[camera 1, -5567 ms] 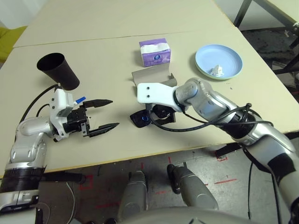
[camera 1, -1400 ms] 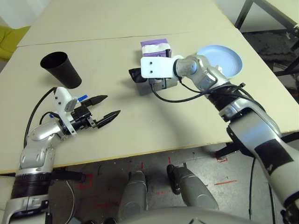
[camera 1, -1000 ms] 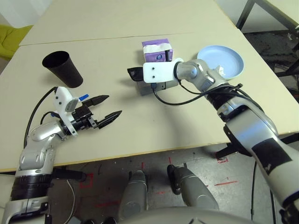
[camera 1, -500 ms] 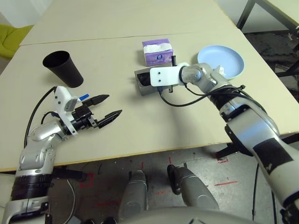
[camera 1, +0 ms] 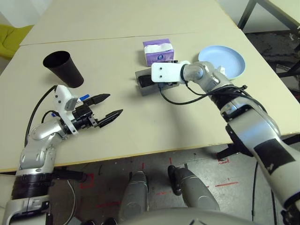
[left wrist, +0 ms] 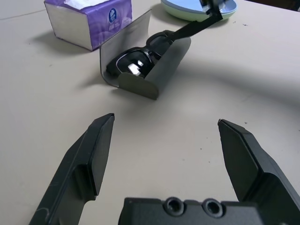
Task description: Organize and tidy the items on the table.
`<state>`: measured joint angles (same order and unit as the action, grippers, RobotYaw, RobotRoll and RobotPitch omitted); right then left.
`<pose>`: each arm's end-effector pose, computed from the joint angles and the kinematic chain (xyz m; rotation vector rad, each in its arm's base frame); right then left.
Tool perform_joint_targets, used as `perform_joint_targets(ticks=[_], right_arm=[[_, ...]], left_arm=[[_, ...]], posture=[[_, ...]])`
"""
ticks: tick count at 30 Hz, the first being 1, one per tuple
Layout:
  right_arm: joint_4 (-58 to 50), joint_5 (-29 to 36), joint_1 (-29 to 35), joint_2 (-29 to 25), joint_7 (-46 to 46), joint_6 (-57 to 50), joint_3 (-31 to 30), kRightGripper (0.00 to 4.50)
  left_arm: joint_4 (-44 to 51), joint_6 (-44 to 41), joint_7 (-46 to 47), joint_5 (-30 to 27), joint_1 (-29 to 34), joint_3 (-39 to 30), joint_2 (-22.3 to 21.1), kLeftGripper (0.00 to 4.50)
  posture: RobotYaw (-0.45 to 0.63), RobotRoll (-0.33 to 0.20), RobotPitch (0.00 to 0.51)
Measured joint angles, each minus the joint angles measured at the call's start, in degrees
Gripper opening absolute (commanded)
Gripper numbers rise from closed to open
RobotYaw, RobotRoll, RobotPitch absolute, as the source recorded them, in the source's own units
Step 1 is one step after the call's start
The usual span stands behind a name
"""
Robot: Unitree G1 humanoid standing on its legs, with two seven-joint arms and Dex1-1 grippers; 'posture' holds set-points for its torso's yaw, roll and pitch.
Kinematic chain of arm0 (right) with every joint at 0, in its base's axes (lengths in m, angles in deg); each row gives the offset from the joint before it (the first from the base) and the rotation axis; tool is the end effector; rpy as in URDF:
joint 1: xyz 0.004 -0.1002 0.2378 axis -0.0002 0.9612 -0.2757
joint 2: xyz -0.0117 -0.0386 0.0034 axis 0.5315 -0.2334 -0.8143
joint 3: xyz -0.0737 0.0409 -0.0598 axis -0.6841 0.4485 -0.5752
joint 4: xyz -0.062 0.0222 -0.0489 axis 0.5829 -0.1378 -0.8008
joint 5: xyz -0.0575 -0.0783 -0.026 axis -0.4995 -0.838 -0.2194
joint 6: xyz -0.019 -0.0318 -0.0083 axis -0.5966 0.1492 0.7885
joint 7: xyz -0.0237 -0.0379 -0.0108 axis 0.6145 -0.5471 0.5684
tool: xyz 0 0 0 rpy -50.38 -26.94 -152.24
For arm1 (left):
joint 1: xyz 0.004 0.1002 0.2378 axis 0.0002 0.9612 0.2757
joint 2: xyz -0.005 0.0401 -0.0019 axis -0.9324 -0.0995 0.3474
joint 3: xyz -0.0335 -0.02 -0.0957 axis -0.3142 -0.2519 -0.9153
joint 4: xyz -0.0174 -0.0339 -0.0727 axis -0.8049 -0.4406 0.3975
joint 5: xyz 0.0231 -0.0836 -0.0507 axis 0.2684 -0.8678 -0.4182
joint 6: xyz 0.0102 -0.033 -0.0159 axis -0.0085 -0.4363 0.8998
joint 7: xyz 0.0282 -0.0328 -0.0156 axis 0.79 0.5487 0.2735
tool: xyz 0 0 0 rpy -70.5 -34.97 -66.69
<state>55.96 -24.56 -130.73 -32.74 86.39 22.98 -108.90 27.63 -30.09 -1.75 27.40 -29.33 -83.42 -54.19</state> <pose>0.3667 -0.0787 0.2189 -1.1889 -0.2348 0.9783 0.2198 0.3111 0.1388 0.1941 -0.0055 -0.7972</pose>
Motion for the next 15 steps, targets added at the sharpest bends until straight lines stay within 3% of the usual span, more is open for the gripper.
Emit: perform_joint_targets(ticks=[5,9,11,15], right_arm=[[-5.18,10.79,-1.79,-0.45,2.15,-7.27,11.78,4.47],[-18.51,21.84,0.24,-2.55,3.55,-19.83,22.01,4.47],[-28.22,27.06,4.66,-4.71,3.88,-27.29,26.39,4.47],[-51.02,40.43,24.35,-7.14,4.51,-41.38,35.57,4.47]], left_arm=[[-2.33,0.23,1.39,0.92,-3.2,0.21,1.74,4.5],[-4.49,0.46,6.22,2.63,-6.93,0.28,4.35,4.5],[-5.91,0.86,9.52,4.24,-9.03,0.32,5.76,4.5],[-9.38,1.12,15.53,7.34,-13.24,0.54,7.49,4.5]], posture=[[-0.08,0.0,0.191],[-0.08,0.0,0.198],[-0.08,0.0,0.201],[-0.1,0.0,0.204]])
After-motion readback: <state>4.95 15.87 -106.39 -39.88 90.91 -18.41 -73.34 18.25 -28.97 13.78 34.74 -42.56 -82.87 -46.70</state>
